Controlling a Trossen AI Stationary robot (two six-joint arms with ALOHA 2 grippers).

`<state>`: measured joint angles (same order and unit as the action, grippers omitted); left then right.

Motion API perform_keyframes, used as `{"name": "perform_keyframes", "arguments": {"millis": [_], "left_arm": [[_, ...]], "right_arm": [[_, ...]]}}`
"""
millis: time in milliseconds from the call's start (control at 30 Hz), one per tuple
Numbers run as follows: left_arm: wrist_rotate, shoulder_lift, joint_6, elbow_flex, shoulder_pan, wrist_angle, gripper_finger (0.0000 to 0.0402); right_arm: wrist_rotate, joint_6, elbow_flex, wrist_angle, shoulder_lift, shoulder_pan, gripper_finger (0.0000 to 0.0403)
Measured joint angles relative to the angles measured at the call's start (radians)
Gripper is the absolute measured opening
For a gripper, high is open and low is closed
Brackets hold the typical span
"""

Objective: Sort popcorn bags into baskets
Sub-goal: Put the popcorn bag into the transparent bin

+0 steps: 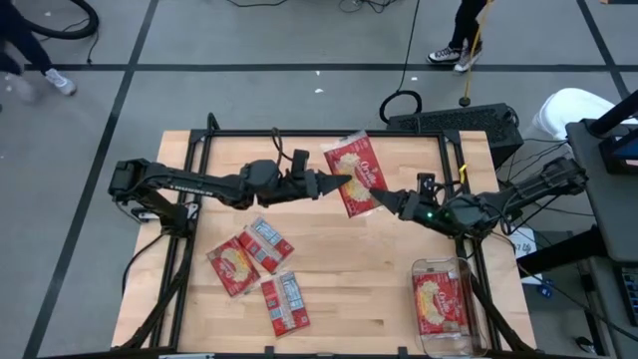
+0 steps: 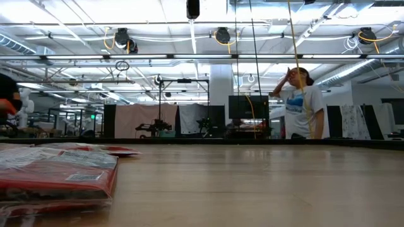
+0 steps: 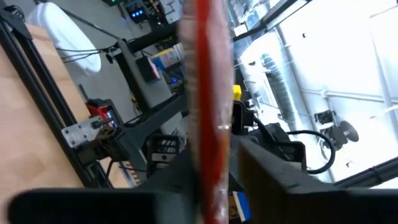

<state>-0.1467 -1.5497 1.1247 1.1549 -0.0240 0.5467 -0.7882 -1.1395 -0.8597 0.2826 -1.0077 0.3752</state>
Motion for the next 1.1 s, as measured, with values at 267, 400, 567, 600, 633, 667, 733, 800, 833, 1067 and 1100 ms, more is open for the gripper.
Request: {"name": "perform_keyframes", "arguments": {"millis": [267,400,567,600,633,667,733,800,833,1067,1100], "left_arm": [[0.09,0.0,-0.031,0.0,0.017,-0.001,0.003],[0.207,0.0,-0.012,0.0,0.025,-0.049,0.0032],[0.283,0.0,-0.004,0.0,0.021,-0.101,0.0018],[0.285,0.0,-0.004,0.0,0.018,-0.108,0.0018],[0.285,0.0,-0.003,0.0,0.015,-0.114,0.0018],[0.286,0.0,0.002,0.0,0.013,-0.12,0.0022],[0.286,0.0,0.012,0.0,0.006,-0.133,0.0034],[0.285,0.0,0.02,0.0,-0.003,-0.137,0.0042],[0.285,0.0,0.021,0.0,-0.007,-0.137,0.0043],[0.277,-0.002,0.016,0.0,-0.029,-0.144,0.0023],[0.277,-0.002,0.014,0.0,-0.029,-0.148,0.0021]], "right_arm": [[0.03,-0.03,0.0,-0.01,0.011,0.0,0.0058],[0.121,-0.114,-0.001,-0.089,0.058,-0.002,0.0119],[0.217,-0.182,-0.001,-0.238,0.119,-0.002,0.0174],[0.227,-0.184,-0.001,-0.255,0.126,-0.003,0.018],[0.243,-0.184,-0.001,-0.27,0.132,-0.006,0.0182],[0.255,-0.184,-0.001,-0.279,0.135,-0.011,0.0183],[0.285,-0.184,-0.001,-0.283,0.135,-0.023,0.018],[0.323,-0.184,-0.001,-0.285,0.134,-0.039,0.0171],[0.338,-0.186,-0.001,-0.282,0.129,-0.049,0.0165],[0.493,-0.19,-0.001,-0.276,0.084,-0.123,0.011],[0.507,-0.186,-0.001,-0.273,0.08,-0.128,0.0099]]}}
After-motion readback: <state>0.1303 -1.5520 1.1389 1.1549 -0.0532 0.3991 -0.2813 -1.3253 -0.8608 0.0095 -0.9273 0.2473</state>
